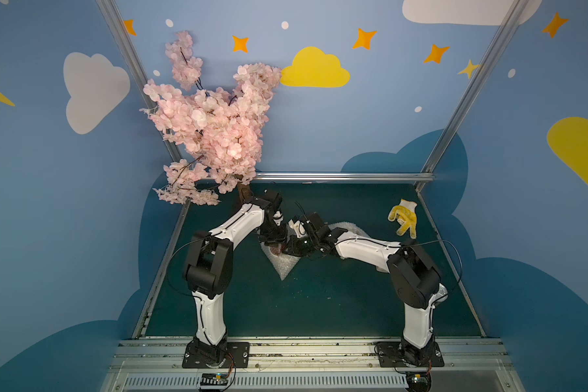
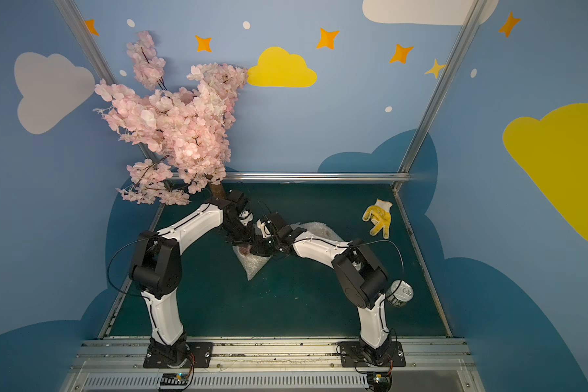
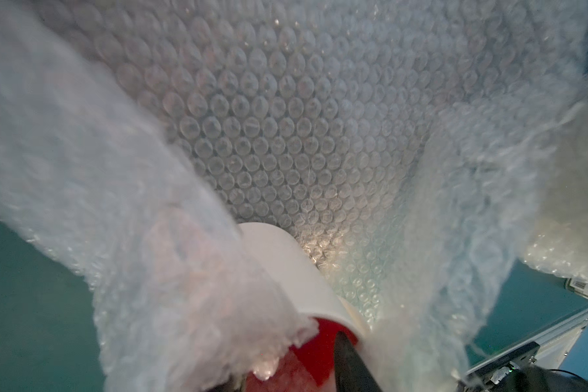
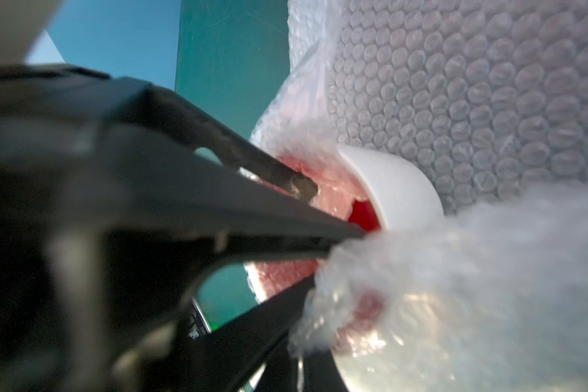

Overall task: Wrap mugs in bubble wrap
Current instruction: Wrap the mug in bubble wrap.

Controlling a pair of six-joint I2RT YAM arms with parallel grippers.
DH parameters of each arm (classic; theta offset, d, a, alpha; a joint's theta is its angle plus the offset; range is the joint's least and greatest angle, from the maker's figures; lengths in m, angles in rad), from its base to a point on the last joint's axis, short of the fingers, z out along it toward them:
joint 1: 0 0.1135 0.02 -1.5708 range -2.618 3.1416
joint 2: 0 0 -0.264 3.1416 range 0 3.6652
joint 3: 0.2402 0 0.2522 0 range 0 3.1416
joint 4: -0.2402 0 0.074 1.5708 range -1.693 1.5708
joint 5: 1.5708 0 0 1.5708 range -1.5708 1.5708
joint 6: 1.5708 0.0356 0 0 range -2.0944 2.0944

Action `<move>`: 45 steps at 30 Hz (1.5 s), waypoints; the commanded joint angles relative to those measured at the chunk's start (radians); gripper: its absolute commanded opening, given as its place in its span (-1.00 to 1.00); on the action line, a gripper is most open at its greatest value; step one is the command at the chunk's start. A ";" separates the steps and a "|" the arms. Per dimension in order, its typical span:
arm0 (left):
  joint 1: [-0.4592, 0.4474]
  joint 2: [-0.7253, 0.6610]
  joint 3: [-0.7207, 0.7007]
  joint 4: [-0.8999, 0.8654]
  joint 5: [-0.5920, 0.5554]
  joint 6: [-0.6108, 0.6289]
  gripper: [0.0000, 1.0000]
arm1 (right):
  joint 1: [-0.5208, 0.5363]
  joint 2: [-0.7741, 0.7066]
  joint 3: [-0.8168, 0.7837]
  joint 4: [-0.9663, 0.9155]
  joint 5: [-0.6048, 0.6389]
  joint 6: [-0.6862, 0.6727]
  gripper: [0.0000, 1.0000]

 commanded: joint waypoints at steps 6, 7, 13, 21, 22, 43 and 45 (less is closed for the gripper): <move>0.017 -0.052 0.063 -0.173 -0.026 0.030 -0.15 | -0.001 0.066 0.070 -0.076 0.028 0.039 -1.00; 0.026 -0.065 0.053 -0.180 -0.037 0.015 -0.15 | 0.000 0.066 0.076 -0.083 0.031 0.043 -1.00; 0.071 -0.121 -0.092 -0.103 -0.056 -0.067 -0.29 | -0.018 0.073 0.078 -0.041 -0.004 0.105 -1.00; 0.078 -0.070 -0.107 -0.042 -0.069 -0.089 -0.32 | -0.034 0.103 0.112 -0.022 -0.028 0.146 -1.00; 0.076 -0.058 -0.100 -0.045 -0.074 -0.085 -0.32 | -0.035 0.102 0.111 -0.017 -0.026 0.148 -1.00; -0.005 -0.007 0.030 -0.219 -0.160 0.057 -0.95 | -0.035 0.019 0.122 -0.105 0.037 0.063 -1.00; -0.041 -0.018 0.037 -0.259 -0.189 0.107 -0.95 | -0.031 0.007 0.127 -0.117 0.028 0.036 -1.00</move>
